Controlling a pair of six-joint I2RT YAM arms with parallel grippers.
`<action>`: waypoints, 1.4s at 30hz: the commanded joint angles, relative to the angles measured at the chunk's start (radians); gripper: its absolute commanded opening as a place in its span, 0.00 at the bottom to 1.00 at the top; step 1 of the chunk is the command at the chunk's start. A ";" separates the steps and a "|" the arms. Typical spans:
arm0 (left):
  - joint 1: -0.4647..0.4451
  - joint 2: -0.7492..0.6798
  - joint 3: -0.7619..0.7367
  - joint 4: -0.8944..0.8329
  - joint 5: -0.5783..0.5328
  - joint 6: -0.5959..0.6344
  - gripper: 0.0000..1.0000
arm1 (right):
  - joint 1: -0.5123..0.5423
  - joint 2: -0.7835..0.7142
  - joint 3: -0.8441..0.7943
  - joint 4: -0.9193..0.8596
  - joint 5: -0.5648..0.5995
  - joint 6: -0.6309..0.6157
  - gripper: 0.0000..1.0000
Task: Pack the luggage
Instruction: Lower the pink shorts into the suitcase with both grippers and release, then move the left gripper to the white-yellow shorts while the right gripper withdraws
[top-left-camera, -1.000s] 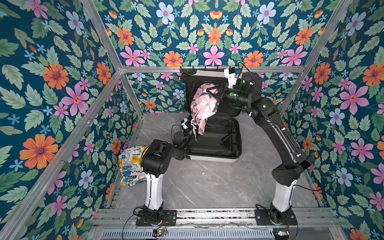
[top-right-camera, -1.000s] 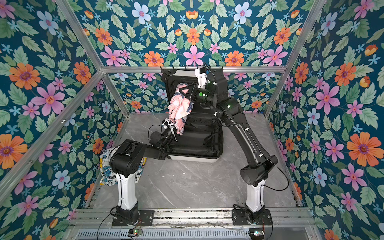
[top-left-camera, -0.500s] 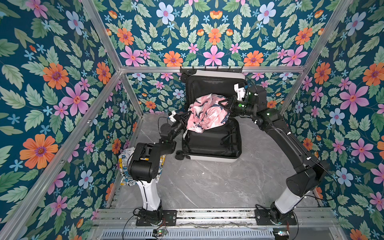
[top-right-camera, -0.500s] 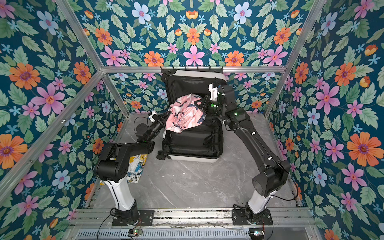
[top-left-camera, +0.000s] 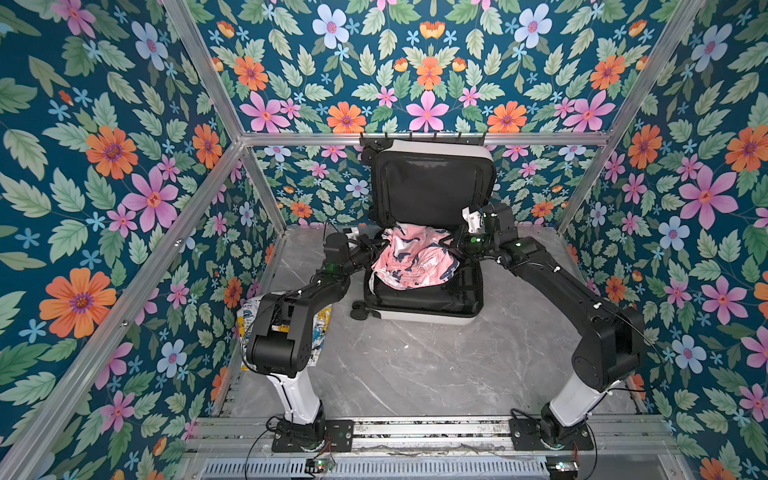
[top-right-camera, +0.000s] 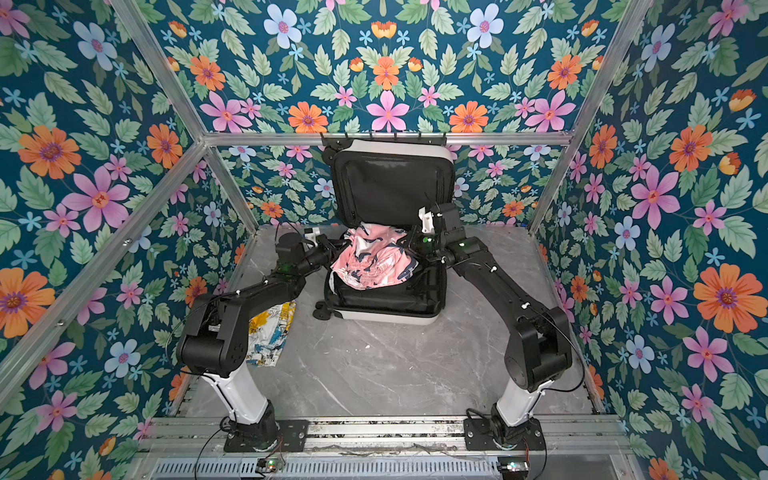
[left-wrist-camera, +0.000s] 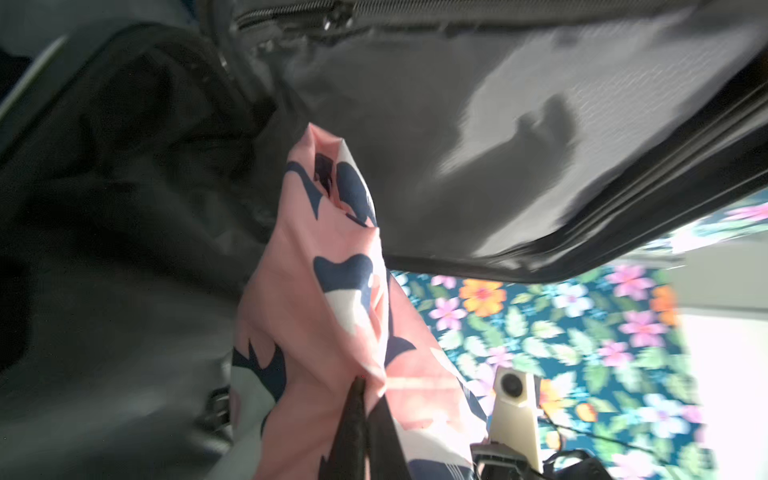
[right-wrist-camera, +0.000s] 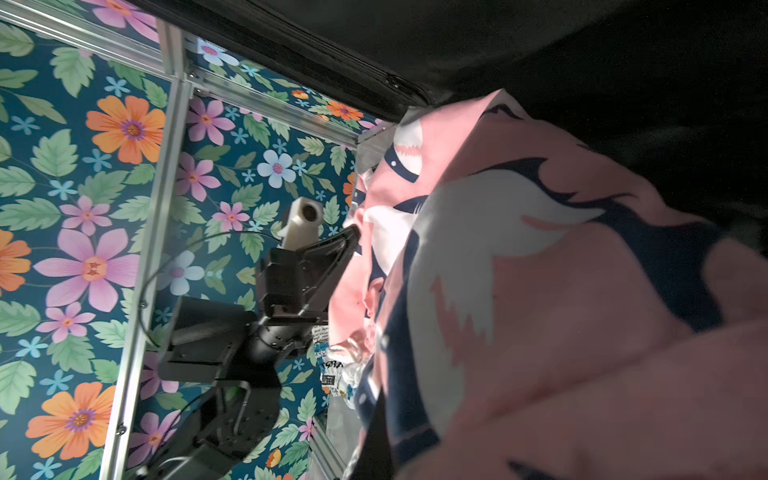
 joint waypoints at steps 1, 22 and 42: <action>-0.003 -0.024 0.033 -0.266 -0.009 0.217 0.00 | 0.000 0.009 -0.050 0.025 -0.005 -0.036 0.00; -0.050 0.014 0.080 -0.593 -0.167 0.496 0.29 | -0.009 0.192 -0.047 -0.179 0.115 -0.132 0.41; -0.012 -0.296 0.215 -1.217 -0.786 0.694 0.58 | 0.019 -0.028 0.109 -0.473 0.412 -0.193 0.61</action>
